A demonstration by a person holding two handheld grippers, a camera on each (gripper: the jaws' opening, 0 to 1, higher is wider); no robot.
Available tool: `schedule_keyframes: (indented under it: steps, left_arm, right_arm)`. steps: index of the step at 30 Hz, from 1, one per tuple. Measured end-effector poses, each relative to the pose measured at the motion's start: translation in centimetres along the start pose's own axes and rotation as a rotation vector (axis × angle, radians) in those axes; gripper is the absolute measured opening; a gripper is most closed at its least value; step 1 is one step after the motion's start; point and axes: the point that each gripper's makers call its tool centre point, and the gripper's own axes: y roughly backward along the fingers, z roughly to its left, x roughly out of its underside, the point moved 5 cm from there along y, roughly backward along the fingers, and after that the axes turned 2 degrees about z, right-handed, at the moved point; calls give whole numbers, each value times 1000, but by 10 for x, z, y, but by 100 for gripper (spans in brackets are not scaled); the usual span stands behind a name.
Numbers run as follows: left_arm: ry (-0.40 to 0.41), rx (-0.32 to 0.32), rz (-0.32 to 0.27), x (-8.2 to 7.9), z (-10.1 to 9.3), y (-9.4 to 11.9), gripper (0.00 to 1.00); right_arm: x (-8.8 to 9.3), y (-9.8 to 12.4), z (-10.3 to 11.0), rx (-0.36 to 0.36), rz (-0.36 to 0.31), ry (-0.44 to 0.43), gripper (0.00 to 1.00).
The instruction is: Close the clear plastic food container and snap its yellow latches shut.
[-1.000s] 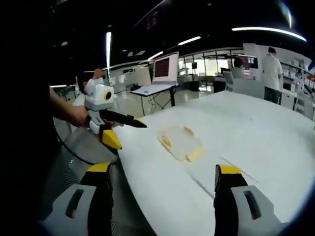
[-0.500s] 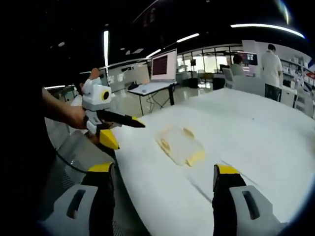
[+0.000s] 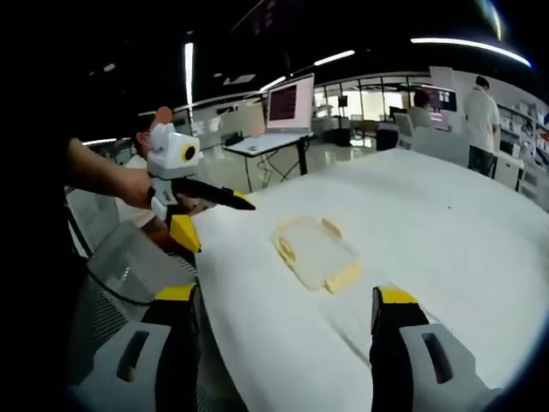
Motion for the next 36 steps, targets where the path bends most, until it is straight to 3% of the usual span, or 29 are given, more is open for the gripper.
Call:
schedule_keyframes:
  steps: [11,25,33,36]
  left_arm:
    - [-44,-5,23,-9,18,1,98]
    - [-92,25,78,-19,41,0,94]
    - [-133,52,114,-21,50,-8,93]
    - [-133,63,117,-22,53,-10,89]
  right_arm:
    - [-7,-10,-6,-15,-10,7,86]
    - [-14,-28,-7,-27,10,53,82]
    - [-17,-37,-18,-22,22,68,81]
    - [-16,-40,-22,-18,31,74,79]
